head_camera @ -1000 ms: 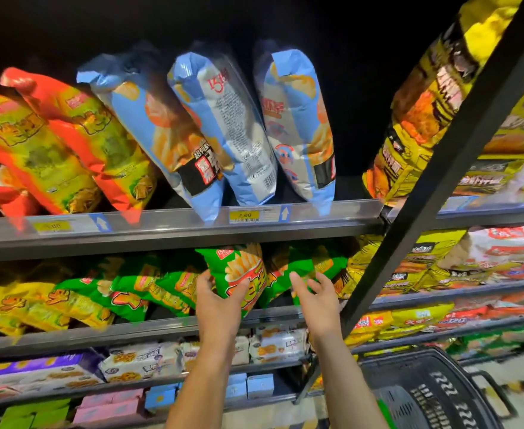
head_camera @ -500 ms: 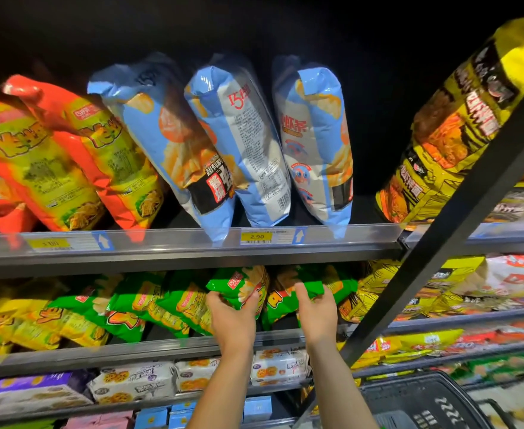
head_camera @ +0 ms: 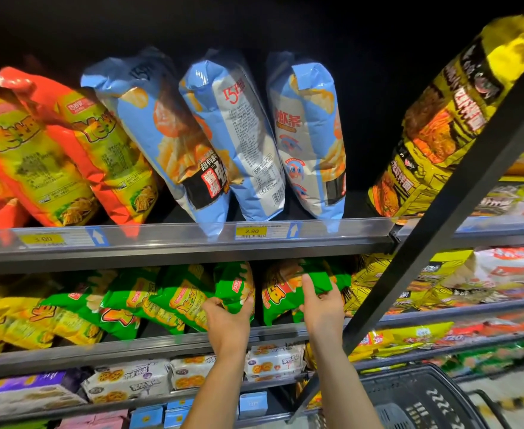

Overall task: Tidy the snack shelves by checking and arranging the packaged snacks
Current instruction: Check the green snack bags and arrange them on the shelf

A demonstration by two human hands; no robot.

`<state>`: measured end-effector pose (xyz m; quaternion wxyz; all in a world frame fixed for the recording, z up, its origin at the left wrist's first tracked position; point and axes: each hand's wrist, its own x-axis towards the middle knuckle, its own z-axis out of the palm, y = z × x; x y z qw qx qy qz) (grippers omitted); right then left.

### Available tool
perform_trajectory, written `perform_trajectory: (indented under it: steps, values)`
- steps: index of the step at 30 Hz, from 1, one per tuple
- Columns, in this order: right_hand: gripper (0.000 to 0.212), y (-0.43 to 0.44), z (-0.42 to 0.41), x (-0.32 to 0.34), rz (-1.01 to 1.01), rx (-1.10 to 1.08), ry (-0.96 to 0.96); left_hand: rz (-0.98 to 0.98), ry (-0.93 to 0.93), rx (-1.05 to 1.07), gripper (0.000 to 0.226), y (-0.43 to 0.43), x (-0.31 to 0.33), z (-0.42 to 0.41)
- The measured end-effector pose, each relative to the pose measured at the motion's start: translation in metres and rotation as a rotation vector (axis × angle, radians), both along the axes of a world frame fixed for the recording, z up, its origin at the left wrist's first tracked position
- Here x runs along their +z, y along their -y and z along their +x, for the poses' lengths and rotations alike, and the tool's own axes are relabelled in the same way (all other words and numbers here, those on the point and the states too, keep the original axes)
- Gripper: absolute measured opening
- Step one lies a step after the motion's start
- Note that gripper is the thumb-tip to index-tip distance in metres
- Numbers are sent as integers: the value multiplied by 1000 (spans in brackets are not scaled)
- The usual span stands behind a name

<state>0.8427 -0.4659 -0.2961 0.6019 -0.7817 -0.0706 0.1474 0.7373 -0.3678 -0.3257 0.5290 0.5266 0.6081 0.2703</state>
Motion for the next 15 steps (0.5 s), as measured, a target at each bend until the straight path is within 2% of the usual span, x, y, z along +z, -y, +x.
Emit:
perform_trajectory:
  steps: [3,4,7,9,15]
  values:
    - [95,7,4,-3,13,-28,9,26,4,-14,75,2,0,-4]
    - [93,12,2,1,26,-27,14,35,3,-14,75,5,1,-5]
    - [54,22,-2,19,47,3,27,43,20,1,76,9,1,-10]
    - [37,31,-3,22,76,22,28,55,37,8,74,15,3,-14]
    - [36,66,-14,28,137,110,6,97,103,-10,73,33,16,-28]
